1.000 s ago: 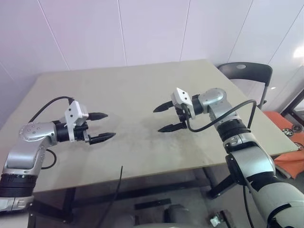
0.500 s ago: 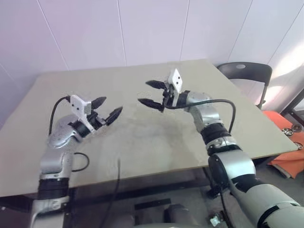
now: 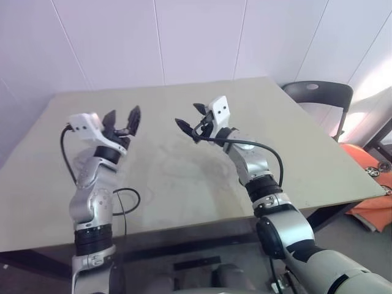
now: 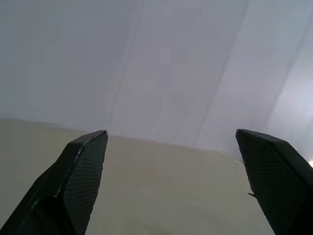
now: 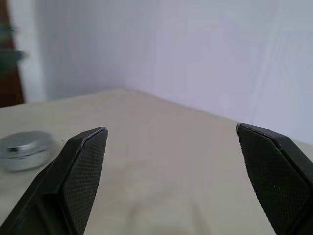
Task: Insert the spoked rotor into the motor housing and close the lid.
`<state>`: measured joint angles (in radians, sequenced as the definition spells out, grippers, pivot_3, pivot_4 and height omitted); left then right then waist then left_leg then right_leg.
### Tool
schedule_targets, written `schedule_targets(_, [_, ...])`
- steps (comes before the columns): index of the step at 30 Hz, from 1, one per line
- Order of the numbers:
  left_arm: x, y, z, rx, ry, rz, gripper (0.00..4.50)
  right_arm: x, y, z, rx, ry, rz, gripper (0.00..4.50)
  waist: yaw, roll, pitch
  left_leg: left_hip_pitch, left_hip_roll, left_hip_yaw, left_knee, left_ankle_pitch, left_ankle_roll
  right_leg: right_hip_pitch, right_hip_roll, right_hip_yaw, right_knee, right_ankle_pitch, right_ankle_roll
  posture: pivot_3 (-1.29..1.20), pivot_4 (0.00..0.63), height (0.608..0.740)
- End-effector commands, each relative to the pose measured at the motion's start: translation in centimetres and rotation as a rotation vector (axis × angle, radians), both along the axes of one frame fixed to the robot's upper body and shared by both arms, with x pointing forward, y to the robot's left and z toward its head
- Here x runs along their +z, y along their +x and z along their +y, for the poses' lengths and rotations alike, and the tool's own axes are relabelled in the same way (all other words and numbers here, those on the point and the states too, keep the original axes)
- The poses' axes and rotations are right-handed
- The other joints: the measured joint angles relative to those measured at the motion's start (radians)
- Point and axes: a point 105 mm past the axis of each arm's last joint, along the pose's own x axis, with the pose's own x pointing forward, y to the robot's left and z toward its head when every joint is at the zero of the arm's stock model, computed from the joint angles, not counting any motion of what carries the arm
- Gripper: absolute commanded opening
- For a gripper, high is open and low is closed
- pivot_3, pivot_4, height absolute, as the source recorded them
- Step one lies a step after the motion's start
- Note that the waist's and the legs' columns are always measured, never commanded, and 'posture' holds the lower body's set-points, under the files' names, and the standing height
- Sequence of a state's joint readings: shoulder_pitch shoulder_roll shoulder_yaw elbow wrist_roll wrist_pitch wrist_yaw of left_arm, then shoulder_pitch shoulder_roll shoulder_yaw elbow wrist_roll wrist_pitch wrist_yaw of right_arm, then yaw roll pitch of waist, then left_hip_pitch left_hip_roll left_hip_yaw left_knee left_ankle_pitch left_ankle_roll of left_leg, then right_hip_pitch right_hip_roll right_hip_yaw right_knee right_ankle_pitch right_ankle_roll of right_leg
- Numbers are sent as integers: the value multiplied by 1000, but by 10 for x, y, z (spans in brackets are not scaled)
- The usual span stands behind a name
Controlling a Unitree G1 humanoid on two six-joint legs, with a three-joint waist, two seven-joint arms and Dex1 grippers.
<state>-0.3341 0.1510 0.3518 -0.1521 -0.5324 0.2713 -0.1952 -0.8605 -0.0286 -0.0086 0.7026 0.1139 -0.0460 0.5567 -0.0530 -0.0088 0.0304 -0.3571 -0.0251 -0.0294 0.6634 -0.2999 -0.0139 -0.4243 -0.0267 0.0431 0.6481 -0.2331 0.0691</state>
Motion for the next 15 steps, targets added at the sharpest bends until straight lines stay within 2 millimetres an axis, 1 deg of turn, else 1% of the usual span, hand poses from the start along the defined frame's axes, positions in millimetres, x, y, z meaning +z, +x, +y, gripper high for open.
schedule_targets(1, [11,-13,4,55,11,-57,4463,8,7,-8,-80,12,-14,4436,4,0,0,0,0,0,0,0,0,0,0,0,0,0,0,0,0,740])
schedule_targets(5, [-6,-19,16,151,-11,-9,4463,3,9,-14,-124,-31,-19,4436,10,0,0,0,0,1,0,0,0,1,0,0,-1,0,0,0,0,740])
schedule_targets(8, [-16,-27,20,183,-19,11,4463,-7,16,-29,-201,-10,55,4436,11,0,0,1,0,1,0,0,0,2,0,0,-1,0,0,0,0,740])
schedule_targets(11, [-21,-34,23,208,-28,20,4463,-19,25,-45,-298,18,146,4436,11,-1,0,2,0,1,0,0,0,3,1,0,-1,0,0,0,0,740])
schedule_targets(13, [-22,-36,26,225,-32,25,4463,-23,29,-48,-332,43,194,4436,11,-1,0,2,0,1,0,0,0,3,1,0,-1,0,0,0,0,740])
schedule_targets(15, [-23,-36,27,234,-38,27,4463,-25,30,-44,-329,65,225,4436,10,0,0,2,0,1,0,0,0,3,1,0,-1,0,0,0,0,740])
